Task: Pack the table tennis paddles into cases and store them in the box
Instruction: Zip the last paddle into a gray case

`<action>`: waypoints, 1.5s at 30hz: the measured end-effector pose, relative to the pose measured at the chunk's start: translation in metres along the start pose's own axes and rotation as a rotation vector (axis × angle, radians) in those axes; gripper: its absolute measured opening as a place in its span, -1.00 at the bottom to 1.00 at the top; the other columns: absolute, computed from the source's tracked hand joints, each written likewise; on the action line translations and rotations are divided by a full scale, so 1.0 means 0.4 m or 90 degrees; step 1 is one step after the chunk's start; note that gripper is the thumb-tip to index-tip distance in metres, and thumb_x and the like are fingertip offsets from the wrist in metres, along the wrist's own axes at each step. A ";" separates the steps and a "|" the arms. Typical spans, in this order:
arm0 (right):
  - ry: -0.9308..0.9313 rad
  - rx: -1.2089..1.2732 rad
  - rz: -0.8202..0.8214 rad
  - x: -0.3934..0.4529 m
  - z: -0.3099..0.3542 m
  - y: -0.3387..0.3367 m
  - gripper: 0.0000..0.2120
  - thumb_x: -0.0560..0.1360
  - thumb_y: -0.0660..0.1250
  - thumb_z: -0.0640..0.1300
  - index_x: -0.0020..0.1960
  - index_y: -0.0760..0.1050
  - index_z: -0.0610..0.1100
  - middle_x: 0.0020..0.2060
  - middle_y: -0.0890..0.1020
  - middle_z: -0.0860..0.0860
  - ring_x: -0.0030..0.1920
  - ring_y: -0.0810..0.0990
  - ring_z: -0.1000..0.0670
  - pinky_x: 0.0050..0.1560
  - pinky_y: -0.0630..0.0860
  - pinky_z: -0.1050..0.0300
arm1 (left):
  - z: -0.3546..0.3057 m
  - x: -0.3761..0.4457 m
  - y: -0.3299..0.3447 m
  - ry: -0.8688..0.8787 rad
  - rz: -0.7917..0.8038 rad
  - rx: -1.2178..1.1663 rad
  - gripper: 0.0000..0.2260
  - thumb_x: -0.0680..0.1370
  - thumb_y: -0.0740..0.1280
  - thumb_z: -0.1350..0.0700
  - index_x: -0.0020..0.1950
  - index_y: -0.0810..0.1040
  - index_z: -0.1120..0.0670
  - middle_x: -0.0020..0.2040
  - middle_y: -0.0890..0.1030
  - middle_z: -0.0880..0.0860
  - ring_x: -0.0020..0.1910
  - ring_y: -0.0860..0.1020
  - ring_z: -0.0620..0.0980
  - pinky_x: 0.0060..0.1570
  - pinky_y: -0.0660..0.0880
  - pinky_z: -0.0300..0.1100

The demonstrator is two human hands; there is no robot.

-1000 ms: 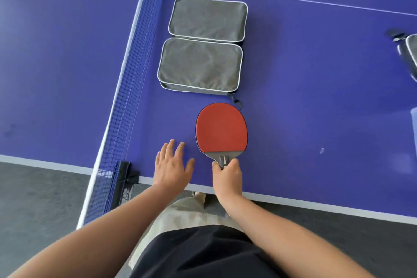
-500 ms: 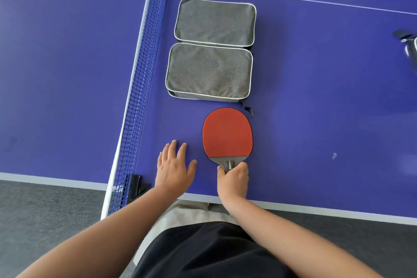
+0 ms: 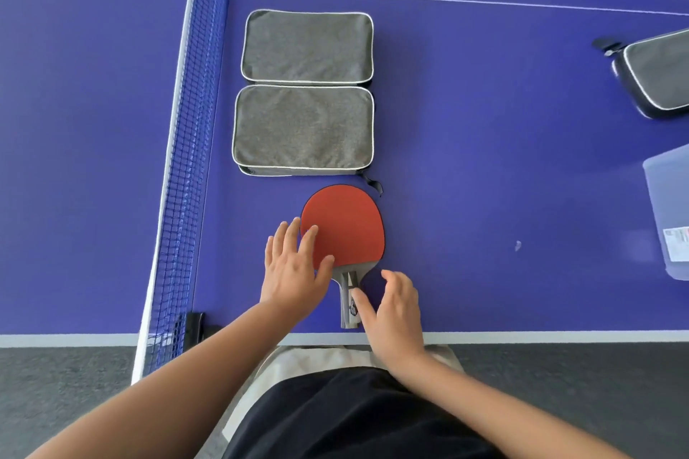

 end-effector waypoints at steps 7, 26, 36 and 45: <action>-0.081 -0.006 -0.144 0.075 -0.151 -0.203 -0.56 0.57 0.27 0.10 0.28 0.47 -0.20 0.23 0.52 -0.09 0.26 0.44 -0.11 0.27 0.46 -0.07 | -0.244 0.060 0.052 0.083 0.037 0.001 -0.46 0.57 0.15 -0.17 0.51 0.31 0.01 0.58 0.16 0.13 0.57 0.03 0.15 0.54 -0.05 0.11; -0.141 -0.122 -0.333 0.522 -0.666 -1.074 -0.55 0.58 0.15 0.10 0.23 0.51 -0.23 0.33 0.49 -0.15 0.35 0.40 -0.24 0.33 0.37 -0.18 | -1.214 0.346 0.288 0.268 0.011 -0.029 -0.57 0.62 0.24 -0.07 0.46 0.39 0.05 0.55 0.22 0.16 0.56 0.11 0.16 0.54 -0.03 0.07; -0.151 -0.210 -0.311 0.724 -0.760 -1.162 -0.51 0.58 0.15 0.13 0.31 0.49 -0.21 0.38 0.45 -0.17 0.43 0.29 -0.27 0.38 0.30 -0.24 | -1.446 0.565 0.396 0.284 0.017 -0.030 -0.55 0.62 0.25 -0.07 0.47 0.38 0.05 0.55 0.22 0.17 0.55 0.12 0.17 0.53 0.03 0.13; -0.111 -0.196 -0.294 0.739 -0.767 -1.154 -0.63 0.60 0.14 0.01 0.31 0.51 -0.12 0.41 0.43 -0.10 0.48 0.25 -0.25 0.39 0.24 -0.28 | -1.591 0.775 0.540 0.293 0.022 -0.006 -0.55 0.53 0.38 -0.13 0.36 0.46 0.03 0.27 0.44 0.11 0.24 0.39 0.15 0.28 0.32 0.02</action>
Point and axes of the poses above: each hand's wrist, its own x-axis towards the middle knuckle, its own y-axis out of the palm, z = x × y, the point moved 5 cm from there along x, towards the middle knuckle
